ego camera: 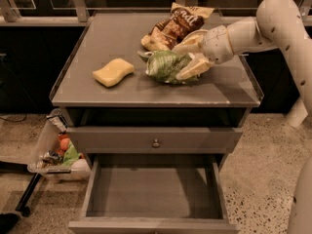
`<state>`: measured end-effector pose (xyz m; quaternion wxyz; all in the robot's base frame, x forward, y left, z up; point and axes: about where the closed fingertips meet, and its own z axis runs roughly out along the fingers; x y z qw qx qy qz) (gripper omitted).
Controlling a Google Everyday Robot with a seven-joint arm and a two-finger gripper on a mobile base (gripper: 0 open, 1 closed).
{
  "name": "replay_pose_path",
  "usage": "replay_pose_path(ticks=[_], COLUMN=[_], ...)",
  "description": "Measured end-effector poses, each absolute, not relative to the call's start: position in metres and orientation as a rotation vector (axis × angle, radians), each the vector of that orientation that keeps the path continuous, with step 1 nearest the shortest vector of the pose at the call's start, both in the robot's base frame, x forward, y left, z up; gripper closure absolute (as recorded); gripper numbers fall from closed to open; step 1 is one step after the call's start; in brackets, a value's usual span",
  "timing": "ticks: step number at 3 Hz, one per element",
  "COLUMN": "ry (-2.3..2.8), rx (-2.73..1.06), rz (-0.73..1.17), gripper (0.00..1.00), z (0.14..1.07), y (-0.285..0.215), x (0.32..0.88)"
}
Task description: Pick green jalapeno chip bag from middle drawer and place on counter
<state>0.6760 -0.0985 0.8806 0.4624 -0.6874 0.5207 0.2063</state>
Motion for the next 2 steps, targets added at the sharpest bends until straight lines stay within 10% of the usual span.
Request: replay_pose_path(ticks=[2], ry=[1.28], rx=[-1.69], rz=[0.507], gripper=[0.0], z=[0.8806], y=[-0.0985], x=[0.6761])
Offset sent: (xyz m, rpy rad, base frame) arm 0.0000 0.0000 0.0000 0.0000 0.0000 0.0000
